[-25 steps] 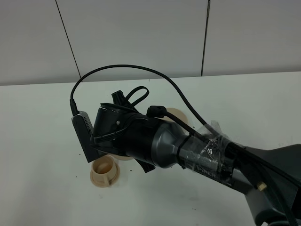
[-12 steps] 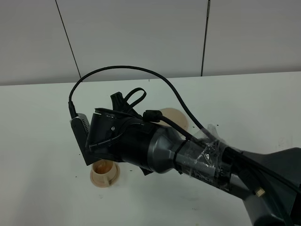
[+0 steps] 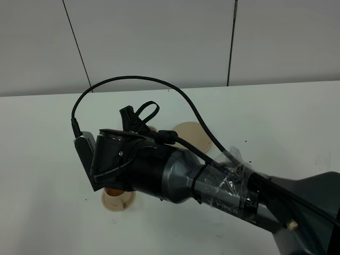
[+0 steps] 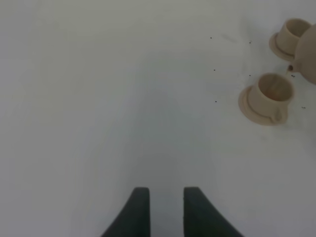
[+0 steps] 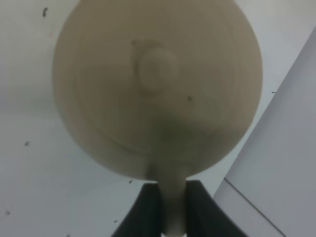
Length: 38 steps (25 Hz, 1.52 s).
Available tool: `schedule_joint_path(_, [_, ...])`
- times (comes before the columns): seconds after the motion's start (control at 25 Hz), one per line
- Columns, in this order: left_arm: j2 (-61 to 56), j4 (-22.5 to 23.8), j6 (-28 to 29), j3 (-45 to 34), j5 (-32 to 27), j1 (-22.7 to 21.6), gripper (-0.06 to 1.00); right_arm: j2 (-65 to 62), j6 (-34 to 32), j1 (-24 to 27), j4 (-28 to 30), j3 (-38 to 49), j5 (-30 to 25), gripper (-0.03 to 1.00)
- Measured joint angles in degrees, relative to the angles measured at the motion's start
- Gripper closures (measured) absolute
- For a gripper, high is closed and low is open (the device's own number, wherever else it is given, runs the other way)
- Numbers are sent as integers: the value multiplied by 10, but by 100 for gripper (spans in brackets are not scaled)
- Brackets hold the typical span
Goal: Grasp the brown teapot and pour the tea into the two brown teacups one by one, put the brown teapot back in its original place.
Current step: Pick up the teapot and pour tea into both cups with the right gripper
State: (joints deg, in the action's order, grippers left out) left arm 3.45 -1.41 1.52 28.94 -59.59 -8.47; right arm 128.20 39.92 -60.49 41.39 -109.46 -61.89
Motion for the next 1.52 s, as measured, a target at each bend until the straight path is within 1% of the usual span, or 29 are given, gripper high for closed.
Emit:
schedule_joint_path(0.24, [0,0,0,0,0,0,70,0,-6,-9,22,0,-7,87])
schedule_joint_path(0.64, [0,0,0,0,0,0,70,0,-8,-16,29,0,-13,87])
schedule_joint_path(1.0, [0,0,0,0,0,0,70,0,-10,-26,43,0,-13,87])
schedule_joint_path(1.52, [0,0,0,0,0,0,70,0,-10,-26,57,0,-2,87])
